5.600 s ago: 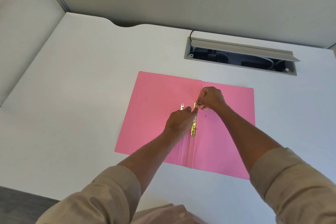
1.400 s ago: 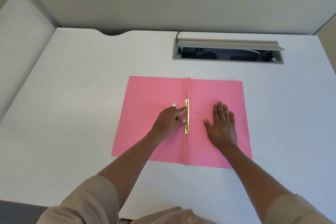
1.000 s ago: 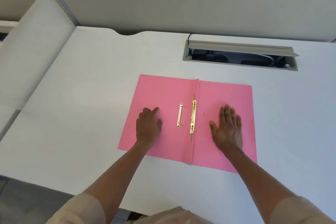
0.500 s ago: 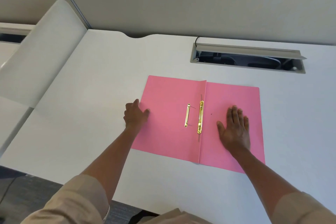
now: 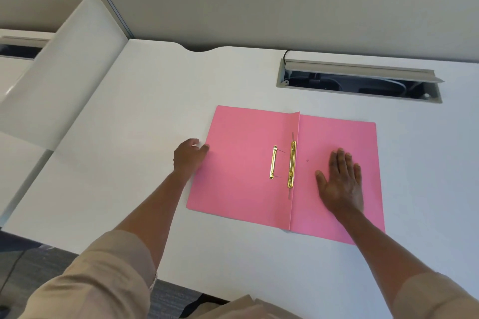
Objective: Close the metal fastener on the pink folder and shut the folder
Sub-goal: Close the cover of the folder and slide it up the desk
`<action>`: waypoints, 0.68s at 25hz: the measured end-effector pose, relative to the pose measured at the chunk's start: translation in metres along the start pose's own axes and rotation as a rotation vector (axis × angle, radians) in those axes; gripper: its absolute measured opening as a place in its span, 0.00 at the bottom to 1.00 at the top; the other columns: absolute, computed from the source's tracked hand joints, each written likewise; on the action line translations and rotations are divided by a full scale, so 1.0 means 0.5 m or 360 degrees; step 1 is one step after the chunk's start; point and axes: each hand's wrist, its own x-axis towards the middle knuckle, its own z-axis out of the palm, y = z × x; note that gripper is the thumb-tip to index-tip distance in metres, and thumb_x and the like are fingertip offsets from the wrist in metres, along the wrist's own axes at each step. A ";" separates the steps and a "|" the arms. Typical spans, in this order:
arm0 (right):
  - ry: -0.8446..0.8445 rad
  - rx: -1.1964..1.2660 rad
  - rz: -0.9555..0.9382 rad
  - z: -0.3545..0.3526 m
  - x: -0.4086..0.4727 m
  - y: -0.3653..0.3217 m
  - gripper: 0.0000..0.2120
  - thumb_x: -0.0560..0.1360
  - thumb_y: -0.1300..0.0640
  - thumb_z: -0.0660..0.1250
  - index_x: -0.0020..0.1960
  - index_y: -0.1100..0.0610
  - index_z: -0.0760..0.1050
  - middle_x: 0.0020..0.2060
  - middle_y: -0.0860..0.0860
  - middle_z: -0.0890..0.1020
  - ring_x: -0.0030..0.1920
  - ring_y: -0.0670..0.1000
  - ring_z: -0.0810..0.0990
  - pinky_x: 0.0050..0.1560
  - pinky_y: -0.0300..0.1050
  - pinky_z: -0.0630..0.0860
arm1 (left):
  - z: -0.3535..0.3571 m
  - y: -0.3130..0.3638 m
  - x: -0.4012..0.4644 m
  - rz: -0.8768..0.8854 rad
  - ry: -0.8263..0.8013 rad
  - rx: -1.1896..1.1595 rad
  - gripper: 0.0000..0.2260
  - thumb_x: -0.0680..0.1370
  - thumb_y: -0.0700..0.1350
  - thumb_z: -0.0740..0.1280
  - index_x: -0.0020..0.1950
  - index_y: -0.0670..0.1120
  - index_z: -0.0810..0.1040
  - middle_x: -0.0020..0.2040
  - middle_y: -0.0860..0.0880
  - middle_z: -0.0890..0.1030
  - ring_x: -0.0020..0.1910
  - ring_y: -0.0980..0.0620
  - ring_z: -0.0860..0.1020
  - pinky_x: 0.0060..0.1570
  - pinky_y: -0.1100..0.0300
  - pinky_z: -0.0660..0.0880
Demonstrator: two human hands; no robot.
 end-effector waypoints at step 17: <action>-0.0082 0.0033 0.0019 -0.006 -0.004 -0.007 0.35 0.82 0.42 0.50 0.81 0.61 0.46 0.81 0.58 0.51 0.81 0.58 0.48 0.80 0.58 0.47 | -0.128 0.236 -0.139 0.0434 -0.0590 -0.0683 0.05 0.76 0.43 0.71 0.43 0.49 0.86 0.32 0.55 0.80 0.27 0.55 0.74 0.27 0.64 0.71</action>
